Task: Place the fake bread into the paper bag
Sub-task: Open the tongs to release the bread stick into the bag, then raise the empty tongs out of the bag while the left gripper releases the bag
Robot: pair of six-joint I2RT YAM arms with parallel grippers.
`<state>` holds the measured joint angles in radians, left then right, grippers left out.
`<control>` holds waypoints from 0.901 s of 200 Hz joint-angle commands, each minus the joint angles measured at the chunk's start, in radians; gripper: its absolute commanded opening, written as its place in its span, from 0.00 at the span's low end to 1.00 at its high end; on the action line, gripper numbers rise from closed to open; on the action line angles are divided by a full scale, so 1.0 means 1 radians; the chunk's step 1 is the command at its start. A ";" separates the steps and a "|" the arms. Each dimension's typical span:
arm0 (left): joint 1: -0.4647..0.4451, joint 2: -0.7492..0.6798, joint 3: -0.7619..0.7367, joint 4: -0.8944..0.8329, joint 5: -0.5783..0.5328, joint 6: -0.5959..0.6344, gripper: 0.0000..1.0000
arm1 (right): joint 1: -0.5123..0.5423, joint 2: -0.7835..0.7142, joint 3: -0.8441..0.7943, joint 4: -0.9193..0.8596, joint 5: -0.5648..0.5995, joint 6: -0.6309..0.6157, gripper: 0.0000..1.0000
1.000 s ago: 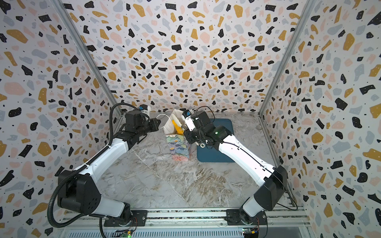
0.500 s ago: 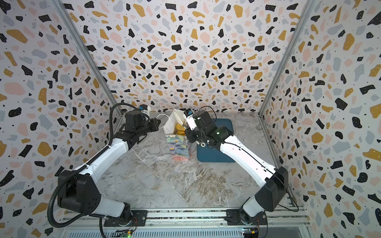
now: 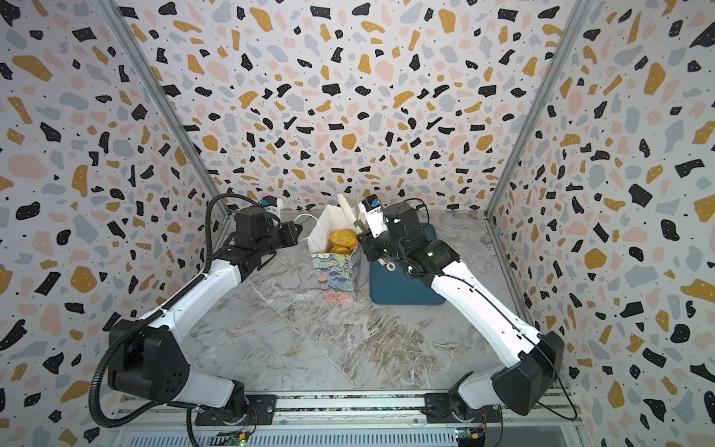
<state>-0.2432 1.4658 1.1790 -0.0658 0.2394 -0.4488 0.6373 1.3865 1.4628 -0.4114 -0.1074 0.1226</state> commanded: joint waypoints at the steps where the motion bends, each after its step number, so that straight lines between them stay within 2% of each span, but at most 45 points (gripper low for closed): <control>1: -0.002 0.005 0.045 0.004 -0.047 0.016 0.00 | -0.045 -0.068 -0.015 0.095 -0.042 0.014 0.30; 44: -0.007 0.016 0.123 -0.061 -0.079 0.015 0.00 | -0.123 -0.109 -0.070 0.139 -0.046 -0.012 0.30; 82: -0.008 0.030 0.163 -0.082 -0.049 -0.033 0.00 | -0.193 -0.143 -0.129 0.178 -0.034 -0.034 0.30; 125: -0.015 0.031 0.185 -0.077 -0.037 -0.081 0.27 | -0.252 -0.166 -0.170 0.200 -0.054 -0.049 0.30; 180: -0.024 0.023 0.232 -0.092 -0.013 -0.123 0.60 | -0.274 -0.187 -0.192 0.218 -0.063 -0.078 0.31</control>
<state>-0.2607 1.5059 1.3582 -0.1658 0.2024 -0.5480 0.3717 1.2423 1.2613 -0.2508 -0.1574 0.0704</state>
